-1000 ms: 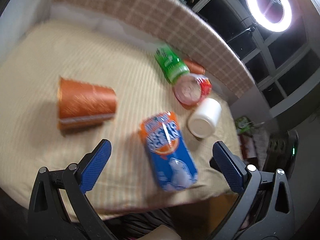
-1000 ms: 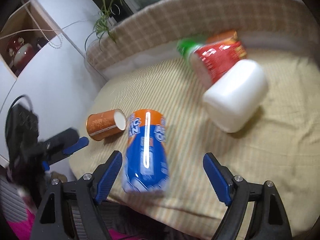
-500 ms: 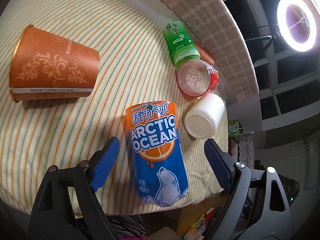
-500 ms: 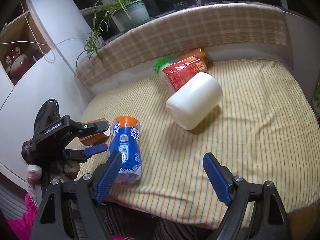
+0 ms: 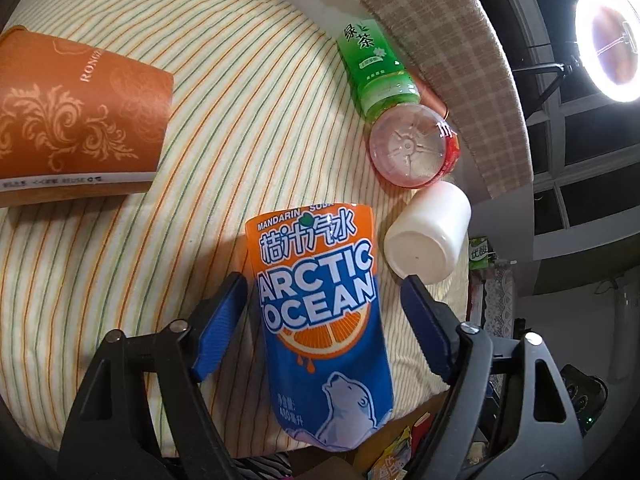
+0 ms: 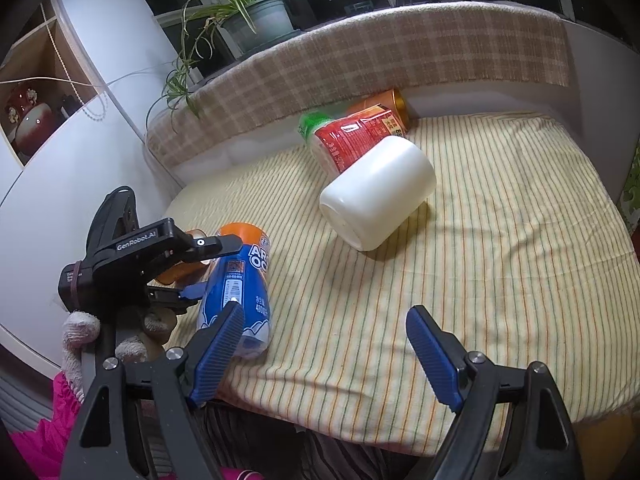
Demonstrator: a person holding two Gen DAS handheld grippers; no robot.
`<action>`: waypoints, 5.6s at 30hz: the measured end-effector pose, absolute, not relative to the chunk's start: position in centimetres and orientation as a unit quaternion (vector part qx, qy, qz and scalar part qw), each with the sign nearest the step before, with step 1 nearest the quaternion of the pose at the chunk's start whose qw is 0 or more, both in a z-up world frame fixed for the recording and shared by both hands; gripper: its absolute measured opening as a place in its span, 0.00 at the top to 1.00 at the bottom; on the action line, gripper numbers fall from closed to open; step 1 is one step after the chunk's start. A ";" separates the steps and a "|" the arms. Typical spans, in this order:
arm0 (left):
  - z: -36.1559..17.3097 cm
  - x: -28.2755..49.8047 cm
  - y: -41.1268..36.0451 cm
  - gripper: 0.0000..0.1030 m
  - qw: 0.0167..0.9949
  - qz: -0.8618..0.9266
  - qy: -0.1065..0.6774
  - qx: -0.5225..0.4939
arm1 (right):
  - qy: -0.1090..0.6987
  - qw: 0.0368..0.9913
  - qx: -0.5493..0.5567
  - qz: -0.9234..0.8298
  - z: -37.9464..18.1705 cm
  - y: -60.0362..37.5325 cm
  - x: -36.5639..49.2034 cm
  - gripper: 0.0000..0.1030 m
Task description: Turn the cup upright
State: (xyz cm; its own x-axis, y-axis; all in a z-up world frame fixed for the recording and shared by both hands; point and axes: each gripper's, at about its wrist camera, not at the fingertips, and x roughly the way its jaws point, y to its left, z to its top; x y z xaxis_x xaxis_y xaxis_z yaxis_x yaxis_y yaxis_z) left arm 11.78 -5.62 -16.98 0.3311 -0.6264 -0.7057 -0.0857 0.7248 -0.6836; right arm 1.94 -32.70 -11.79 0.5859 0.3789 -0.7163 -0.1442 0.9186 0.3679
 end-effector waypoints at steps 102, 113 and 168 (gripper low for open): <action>-10.3 3.7 -7.7 0.22 0.890 -0.213 0.403 -0.031 | 0.402 0.901 0.112 0.117 -10.6 -31.7 0.4 0.17; -7.5 0.9 -4.2 0.22 0.926 -0.152 0.344 -0.028 | 0.372 0.918 0.087 0.108 -9.3 -30.8 -0.2 0.17; -2.1 -3.8 -2.6 0.00 0.986 -0.041 0.161 -0.004 | 0.196 0.980 0.004 0.009 -5.5 -27.7 -3.3 0.00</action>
